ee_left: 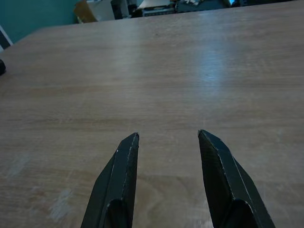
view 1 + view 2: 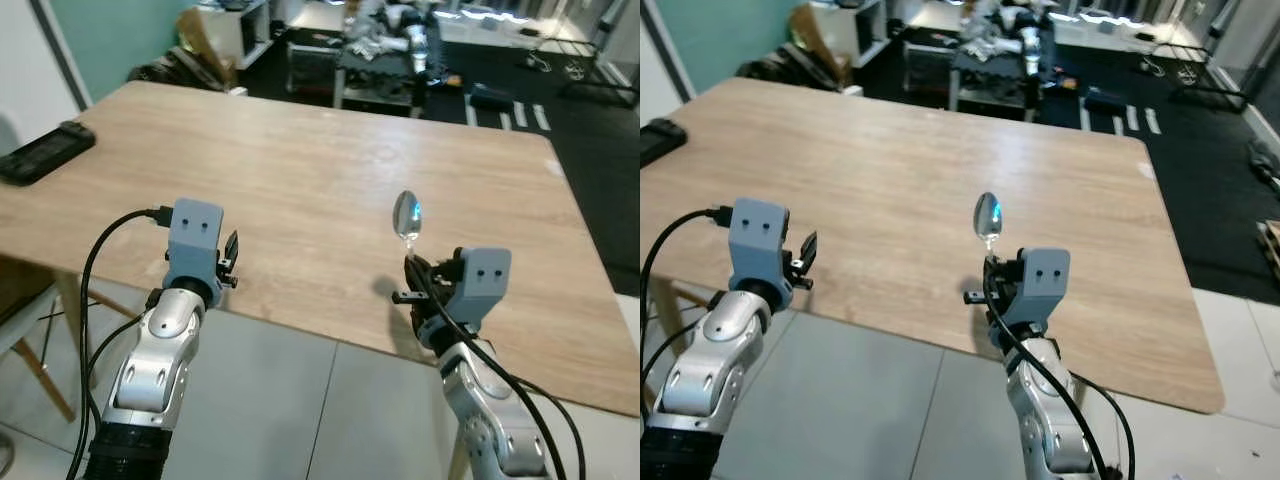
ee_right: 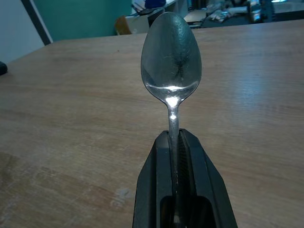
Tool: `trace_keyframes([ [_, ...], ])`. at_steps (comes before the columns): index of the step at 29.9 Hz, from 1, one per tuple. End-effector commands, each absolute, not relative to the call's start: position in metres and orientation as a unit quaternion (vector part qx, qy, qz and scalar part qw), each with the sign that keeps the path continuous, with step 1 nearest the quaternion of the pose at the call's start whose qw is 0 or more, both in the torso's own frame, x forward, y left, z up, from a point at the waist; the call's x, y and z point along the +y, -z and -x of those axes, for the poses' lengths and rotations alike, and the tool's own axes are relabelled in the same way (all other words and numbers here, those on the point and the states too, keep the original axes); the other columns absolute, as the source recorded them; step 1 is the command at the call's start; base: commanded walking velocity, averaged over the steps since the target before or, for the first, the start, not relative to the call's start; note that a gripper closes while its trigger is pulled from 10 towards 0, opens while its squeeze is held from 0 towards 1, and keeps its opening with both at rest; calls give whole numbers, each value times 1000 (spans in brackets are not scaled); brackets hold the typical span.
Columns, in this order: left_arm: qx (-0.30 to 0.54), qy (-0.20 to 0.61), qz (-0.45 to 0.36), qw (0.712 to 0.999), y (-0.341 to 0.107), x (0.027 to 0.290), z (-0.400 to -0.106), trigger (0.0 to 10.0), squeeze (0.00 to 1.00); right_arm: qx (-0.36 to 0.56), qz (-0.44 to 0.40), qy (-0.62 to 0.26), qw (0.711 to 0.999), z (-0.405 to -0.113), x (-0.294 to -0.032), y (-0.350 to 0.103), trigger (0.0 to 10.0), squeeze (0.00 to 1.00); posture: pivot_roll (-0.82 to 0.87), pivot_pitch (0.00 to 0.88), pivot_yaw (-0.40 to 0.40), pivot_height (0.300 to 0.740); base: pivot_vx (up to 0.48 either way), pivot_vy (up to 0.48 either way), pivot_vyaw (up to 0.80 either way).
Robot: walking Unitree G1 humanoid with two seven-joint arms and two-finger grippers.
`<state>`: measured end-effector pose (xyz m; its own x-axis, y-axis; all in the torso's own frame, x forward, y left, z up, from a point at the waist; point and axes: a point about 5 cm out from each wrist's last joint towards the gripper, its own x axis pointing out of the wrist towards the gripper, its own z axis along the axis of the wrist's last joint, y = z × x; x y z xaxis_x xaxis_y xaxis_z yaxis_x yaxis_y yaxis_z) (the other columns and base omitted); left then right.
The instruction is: Setting the table
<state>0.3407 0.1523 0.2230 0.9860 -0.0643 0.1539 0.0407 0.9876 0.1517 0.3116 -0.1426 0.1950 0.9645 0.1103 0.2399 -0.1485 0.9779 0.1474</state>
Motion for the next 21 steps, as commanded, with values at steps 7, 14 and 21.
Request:
trace_keyframes([
  [7,-61,26,-76,995,-216,152,-342,10000,0,-104,-81,-52,990,-310,-149,-188,10000,0,107,144,63,740,433,0,0],
  [14,-61,27,-75,995,-215,152,-342,10000,0,-105,-78,-52,990,-310,-149,-189,10000,0,106,141,62,740,445,0,0],
  [21,-63,30,-74,995,-215,151,-342,10000,0,-105,-90,-39,990,-311,-153,-189,10000,0,104,136,63,740,450,0,-412],
])
